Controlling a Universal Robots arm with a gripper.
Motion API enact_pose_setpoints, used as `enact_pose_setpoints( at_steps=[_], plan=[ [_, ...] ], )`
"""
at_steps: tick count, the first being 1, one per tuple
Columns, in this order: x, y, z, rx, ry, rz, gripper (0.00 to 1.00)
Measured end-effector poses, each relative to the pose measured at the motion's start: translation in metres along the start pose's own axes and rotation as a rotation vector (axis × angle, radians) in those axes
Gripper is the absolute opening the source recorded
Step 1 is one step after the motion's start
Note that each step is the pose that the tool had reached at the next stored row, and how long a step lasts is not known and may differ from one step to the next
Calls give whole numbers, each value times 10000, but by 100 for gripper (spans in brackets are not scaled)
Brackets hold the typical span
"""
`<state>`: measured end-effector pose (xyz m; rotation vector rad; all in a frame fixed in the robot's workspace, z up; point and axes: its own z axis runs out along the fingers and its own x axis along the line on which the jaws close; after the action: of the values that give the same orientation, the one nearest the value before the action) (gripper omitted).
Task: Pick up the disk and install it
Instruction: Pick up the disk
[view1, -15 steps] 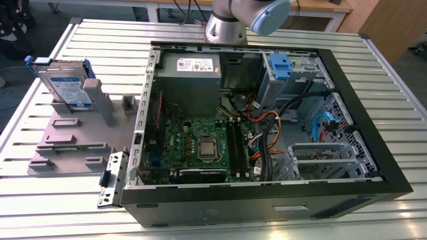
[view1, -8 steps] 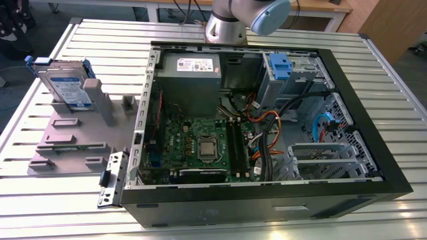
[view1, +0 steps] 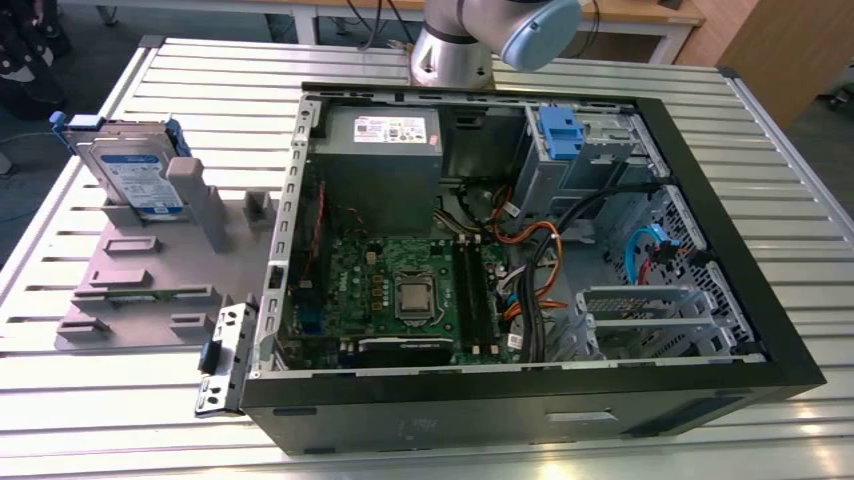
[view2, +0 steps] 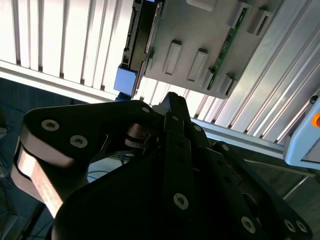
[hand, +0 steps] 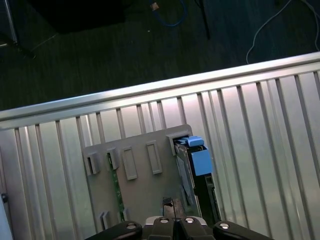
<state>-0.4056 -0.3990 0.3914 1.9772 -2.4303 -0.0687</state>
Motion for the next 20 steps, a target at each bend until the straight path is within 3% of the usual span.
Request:
enact_pose_setpoints(
  at_steps=[20],
  plan=[
    [0, -2, 0, -7, 13, -337, 11]
  ],
)
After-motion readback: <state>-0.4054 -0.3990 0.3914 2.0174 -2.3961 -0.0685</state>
